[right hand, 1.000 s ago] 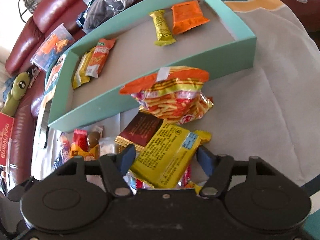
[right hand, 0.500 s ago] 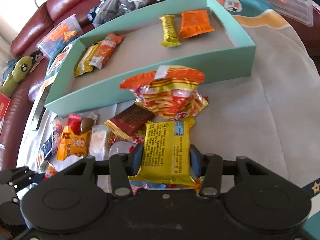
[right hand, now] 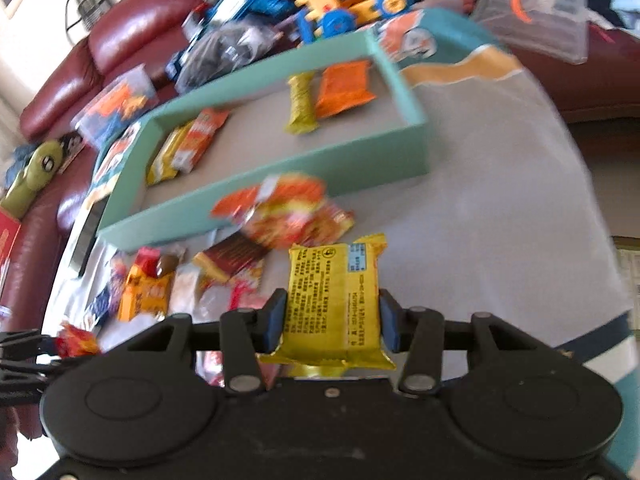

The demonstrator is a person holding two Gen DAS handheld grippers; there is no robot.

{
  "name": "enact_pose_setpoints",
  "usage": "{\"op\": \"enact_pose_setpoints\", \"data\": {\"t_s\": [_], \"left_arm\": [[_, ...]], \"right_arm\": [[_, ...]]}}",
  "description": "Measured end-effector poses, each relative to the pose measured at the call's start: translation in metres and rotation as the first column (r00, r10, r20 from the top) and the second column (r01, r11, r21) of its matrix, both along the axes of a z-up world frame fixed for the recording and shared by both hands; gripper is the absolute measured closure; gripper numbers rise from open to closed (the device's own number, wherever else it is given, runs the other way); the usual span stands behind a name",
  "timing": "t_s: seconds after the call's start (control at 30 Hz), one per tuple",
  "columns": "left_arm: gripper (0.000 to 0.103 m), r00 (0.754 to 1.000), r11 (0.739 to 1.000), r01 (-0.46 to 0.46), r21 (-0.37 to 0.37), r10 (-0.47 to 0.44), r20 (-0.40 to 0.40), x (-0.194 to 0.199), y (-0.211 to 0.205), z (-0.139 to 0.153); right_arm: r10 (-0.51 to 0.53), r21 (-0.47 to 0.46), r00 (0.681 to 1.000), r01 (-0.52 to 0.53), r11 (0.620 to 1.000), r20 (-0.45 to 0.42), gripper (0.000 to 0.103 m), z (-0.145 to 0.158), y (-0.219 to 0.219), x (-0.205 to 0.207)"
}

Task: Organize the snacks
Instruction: 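Lower both packs into the teal tray and open both tools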

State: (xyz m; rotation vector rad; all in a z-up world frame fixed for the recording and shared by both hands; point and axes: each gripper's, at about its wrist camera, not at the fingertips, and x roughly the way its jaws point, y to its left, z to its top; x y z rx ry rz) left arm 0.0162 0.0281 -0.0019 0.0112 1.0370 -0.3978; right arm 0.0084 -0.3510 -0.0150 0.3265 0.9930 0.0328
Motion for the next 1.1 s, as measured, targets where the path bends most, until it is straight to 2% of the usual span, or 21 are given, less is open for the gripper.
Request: {"op": "enact_pose_setpoints", "data": {"t_s": [0.2,0.37,0.57,0.67,0.83,1.1], "left_arm": [[0.054,0.994,0.998,-0.064,-0.009,0.064,0.083,0.047,0.012,0.03],[0.053,0.989,0.994,-0.099,-0.04,0.103,0.106,0.102,0.004,0.039],[0.053,0.988,0.992,-0.125,-0.023,0.127,0.086,0.155,-0.01,0.027],[0.053,0.989,0.991,-0.129,-0.015,0.13,0.069,0.168,-0.014,0.017],[0.053,0.99,0.992,-0.13,-0.006,0.13,0.053,0.177,-0.017,0.004],[0.053,0.99,0.991,-0.136,0.0,0.136,0.04,0.182,-0.019,-0.005]], "right_arm": [[-0.059,-0.031,0.994,0.062,0.998,0.088,0.057,0.034,-0.033,0.015],[-0.036,-0.039,0.987,0.042,0.998,0.155,0.057,0.05,-0.036,0.063],[0.001,-0.059,0.988,0.008,0.998,0.152,0.057,0.037,-0.027,0.12],[0.0,-0.064,0.991,0.009,0.998,0.136,0.057,0.023,-0.025,0.137],[0.006,-0.062,0.994,0.001,0.998,0.112,0.057,0.007,-0.021,0.145],[0.017,-0.064,0.995,-0.011,0.998,0.095,0.057,0.001,-0.019,0.151]]}}
